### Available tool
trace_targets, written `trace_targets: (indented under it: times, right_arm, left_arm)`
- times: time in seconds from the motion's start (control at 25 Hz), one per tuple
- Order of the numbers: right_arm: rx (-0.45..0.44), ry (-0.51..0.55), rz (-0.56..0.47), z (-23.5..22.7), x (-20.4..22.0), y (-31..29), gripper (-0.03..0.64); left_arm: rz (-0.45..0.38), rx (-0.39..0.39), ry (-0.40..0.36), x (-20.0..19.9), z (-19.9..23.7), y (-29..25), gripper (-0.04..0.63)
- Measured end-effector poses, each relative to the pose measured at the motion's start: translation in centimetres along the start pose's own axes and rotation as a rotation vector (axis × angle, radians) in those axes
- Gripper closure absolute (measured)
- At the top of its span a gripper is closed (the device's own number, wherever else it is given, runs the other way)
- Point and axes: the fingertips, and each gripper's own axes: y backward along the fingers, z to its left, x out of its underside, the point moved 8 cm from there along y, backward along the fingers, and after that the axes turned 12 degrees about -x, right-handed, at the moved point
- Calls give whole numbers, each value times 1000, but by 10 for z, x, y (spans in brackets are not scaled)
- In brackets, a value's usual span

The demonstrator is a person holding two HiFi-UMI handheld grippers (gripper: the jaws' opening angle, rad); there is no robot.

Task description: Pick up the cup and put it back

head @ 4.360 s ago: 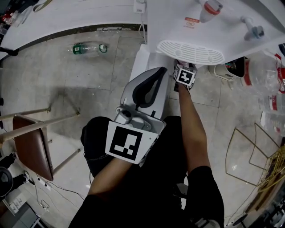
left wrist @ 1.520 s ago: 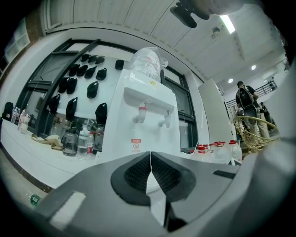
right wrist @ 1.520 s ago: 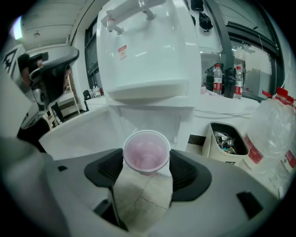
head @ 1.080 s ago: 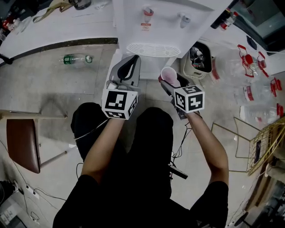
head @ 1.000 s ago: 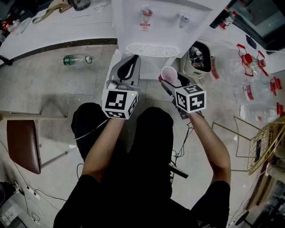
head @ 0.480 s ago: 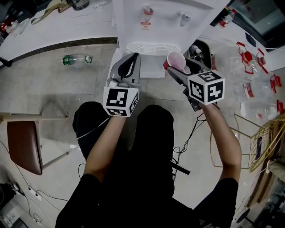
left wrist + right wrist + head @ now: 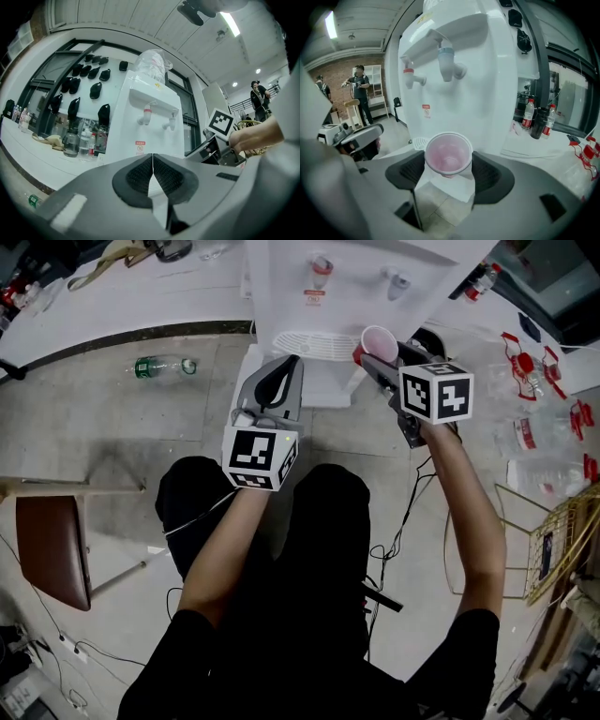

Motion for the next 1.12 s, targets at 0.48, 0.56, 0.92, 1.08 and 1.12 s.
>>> trace_targets:
  times: [0.48, 0.56, 0.92, 1.08, 1.12]
  right_arm:
    - [35, 21, -3, -7, -10, -19, 316]
    - [38, 19, -9, -7, -11, -20, 316]
    - [51, 16, -45, -8, -11, -24, 314]
    - [53, 25, -46, -7, -11, -25, 311]
    - [53, 28, -44, -7, -11, -25, 310]
  left_arm:
    - [0, 12, 12, 1, 2, 0, 588]
    - [-1, 13, 16, 1, 2, 0, 588]
    - [-3, 14, 25, 0, 4, 2, 588]
    - [-7, 15, 26, -1, 4, 2, 588]
    - [-7, 16, 27, -1, 4, 3, 588]
